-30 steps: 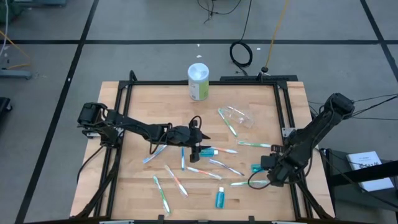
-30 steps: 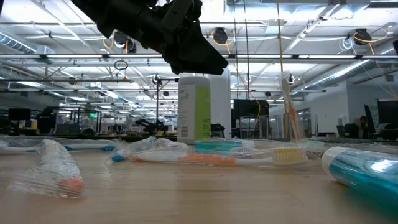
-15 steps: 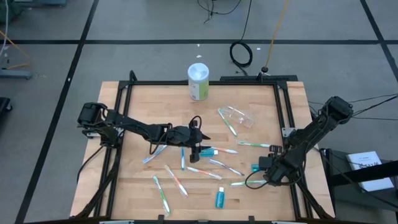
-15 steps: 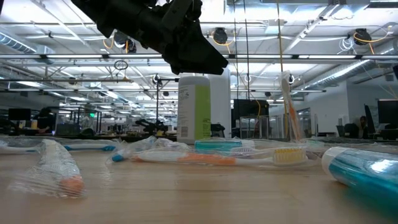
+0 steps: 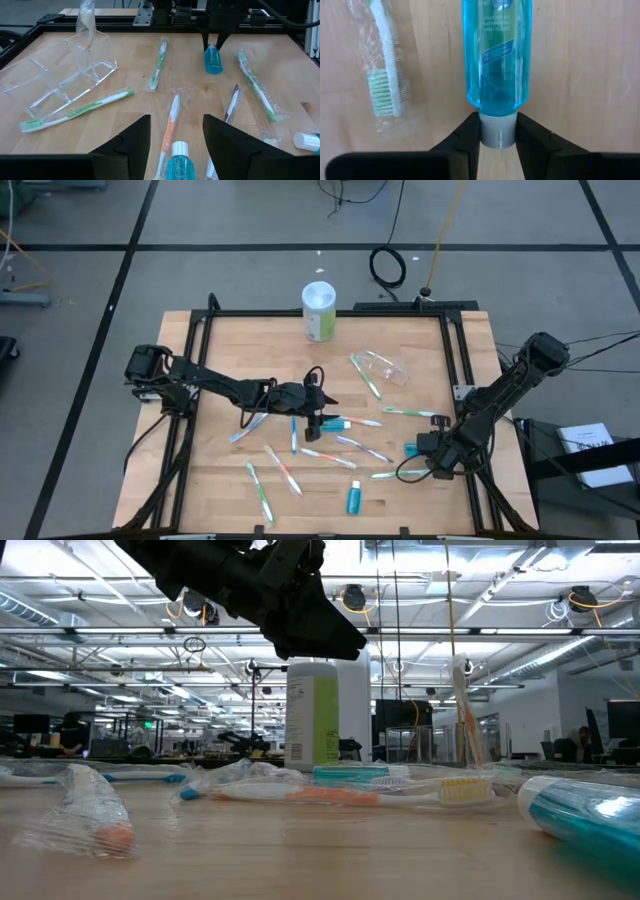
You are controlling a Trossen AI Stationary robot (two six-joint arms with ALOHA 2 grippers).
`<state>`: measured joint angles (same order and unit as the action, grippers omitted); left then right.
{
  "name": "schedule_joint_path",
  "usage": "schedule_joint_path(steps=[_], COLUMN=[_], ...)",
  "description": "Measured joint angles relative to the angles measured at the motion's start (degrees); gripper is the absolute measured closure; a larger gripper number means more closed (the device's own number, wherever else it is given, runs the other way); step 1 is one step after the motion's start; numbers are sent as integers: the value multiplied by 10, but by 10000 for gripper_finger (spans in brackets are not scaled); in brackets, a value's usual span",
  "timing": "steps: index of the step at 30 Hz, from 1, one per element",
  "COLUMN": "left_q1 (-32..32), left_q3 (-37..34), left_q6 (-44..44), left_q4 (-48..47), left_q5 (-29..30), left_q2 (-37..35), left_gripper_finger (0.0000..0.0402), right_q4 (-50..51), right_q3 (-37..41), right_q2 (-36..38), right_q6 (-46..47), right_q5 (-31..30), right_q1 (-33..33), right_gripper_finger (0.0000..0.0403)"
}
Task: Pick & Place toothbrushing station
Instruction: Put the blue mouthwash into the transparent organizer
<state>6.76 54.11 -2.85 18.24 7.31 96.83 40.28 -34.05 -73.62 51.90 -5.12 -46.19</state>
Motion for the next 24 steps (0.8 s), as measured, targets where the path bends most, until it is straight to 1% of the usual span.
schedule_joint_path(steps=[2, 5, 8, 10, 13, 15, 19, 21, 24], left_q1=[0, 0, 0, -2, -5, -7, -10, -11, -11], left_q3=[0, 0, 0, 0, 0, 0, 0, 0, 0], left_q6=[1, 10, 15, 16, 21, 34, 41, 41, 41], left_q4=[0, 0, 4, 4, 4, 5, 5, 5, 4], left_q5=[0, 0, 0, 0, 1, 2, 2, 2, 2], left_q2=[0, 0, 0, 0, 0, 0, 0, 0, 0], left_gripper_finger=[215, 215, 215, 215, 215, 215, 215, 215, 215], right_q4=[12, 50, 99, 124, 147, 140, 119, 123, 122], right_q3=[-7, -37, -75, -108, -154, -180, -224, -248, -285], right_q2=[6, 14, 16, 16, 16, 16, 12, 12, 18], right_q6=[-4, -39, -98, -152, -254, -344, -543, -625, -729], right_q5=[-4, -35, -83, -126, -217, -265, -331, -367, -434], right_q1=[6, 17, 35, 53, 89, 123, 203, 238, 274], right_gripper_finger=[315, 315, 315, 315, 315, 315, 315, 315, 315])
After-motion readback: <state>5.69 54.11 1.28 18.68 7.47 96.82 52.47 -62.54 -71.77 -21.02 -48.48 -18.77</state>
